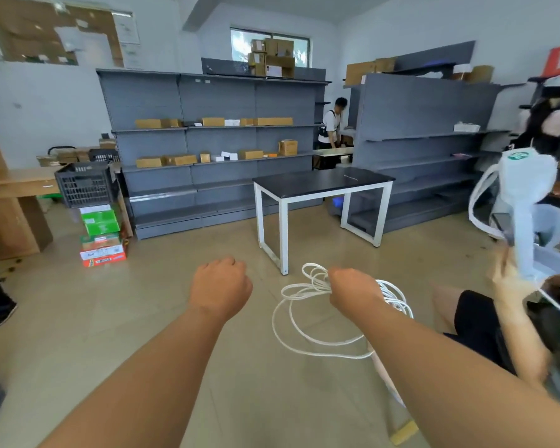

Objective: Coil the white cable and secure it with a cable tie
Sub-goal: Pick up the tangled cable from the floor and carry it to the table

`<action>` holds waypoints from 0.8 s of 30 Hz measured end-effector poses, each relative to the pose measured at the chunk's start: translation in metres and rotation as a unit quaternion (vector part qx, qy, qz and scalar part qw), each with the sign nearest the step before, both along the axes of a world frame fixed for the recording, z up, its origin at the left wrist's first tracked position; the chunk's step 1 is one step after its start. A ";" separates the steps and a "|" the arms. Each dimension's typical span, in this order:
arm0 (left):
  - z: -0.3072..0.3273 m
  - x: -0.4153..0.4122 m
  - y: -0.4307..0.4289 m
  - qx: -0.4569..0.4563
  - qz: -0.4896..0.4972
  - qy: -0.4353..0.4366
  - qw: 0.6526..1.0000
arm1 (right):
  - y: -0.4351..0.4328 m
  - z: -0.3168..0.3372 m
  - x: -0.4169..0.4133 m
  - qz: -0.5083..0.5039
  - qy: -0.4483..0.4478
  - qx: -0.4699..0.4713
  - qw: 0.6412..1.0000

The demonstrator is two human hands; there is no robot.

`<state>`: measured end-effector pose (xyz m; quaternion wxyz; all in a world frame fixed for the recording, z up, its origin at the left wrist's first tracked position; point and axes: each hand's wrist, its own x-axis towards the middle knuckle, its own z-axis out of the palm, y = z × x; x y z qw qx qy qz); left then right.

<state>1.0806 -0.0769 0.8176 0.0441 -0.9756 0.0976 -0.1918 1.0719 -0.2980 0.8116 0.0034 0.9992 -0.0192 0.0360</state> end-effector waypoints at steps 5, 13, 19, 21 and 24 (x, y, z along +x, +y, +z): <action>0.005 0.115 -0.034 -0.015 0.008 0.000 1.000 | -0.030 -0.001 0.117 0.005 0.003 0.002 1.000; 0.007 0.257 -0.075 -0.013 0.018 0.009 1.000 | -0.069 0.008 0.266 0.013 0.002 0.000 1.000; 0.003 0.355 -0.107 0.003 0.007 0.016 1.000 | -0.096 -0.001 0.353 0.006 0.000 0.012 1.000; -0.004 0.391 -0.118 0.004 -0.002 0.024 1.000 | -0.105 -0.008 0.386 -0.002 0.004 0.018 1.000; -0.014 0.451 -0.131 0.019 -0.018 0.034 0.999 | -0.118 -0.016 0.443 -0.021 0.007 0.023 0.999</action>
